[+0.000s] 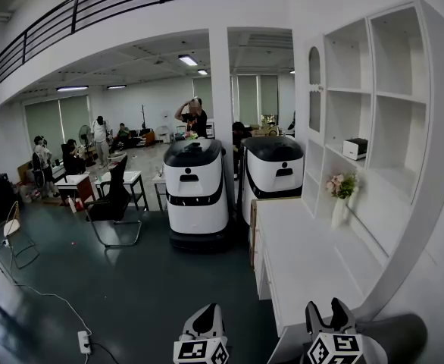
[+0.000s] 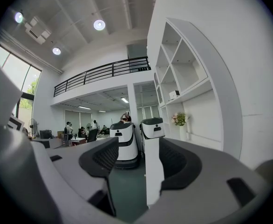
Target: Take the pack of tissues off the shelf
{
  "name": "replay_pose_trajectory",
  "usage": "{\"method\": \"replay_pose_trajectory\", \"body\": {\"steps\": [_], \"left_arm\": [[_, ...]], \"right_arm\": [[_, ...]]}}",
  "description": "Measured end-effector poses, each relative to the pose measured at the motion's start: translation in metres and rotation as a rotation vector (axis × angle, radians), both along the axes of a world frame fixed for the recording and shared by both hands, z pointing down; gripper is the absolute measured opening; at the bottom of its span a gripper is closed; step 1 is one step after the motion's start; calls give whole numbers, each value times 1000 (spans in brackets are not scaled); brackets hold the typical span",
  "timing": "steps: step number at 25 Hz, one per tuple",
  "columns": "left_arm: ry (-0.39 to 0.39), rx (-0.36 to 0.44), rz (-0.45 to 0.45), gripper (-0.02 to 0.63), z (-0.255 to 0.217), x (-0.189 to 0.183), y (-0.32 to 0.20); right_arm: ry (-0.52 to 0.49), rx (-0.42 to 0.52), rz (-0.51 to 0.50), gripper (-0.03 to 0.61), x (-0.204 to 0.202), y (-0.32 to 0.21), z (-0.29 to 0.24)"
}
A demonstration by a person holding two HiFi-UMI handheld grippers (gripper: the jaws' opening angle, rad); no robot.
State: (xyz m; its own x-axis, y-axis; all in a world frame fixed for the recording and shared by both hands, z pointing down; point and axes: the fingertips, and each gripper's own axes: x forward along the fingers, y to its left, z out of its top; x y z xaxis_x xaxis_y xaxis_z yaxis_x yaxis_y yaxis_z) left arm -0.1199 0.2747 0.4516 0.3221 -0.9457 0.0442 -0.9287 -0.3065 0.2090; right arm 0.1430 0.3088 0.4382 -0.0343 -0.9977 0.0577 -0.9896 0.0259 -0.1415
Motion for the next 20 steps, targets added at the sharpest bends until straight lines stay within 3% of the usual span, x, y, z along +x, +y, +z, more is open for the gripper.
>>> {"method": "replay_pose_trajectory", "body": {"steps": [10,14,20], "left_arm": [[-3,-13,-20,18,6,-19,-4],[-8,-21,-24,18,9,-28,-7],[-15,-19,-20,18,10,-44,-19]], "right_arm": [[3,-27,-9,451,-12,-9,9],[7,-34,-6,492,-19,-15,12],[19,-31,-16,506,-36,-29,12]]}}
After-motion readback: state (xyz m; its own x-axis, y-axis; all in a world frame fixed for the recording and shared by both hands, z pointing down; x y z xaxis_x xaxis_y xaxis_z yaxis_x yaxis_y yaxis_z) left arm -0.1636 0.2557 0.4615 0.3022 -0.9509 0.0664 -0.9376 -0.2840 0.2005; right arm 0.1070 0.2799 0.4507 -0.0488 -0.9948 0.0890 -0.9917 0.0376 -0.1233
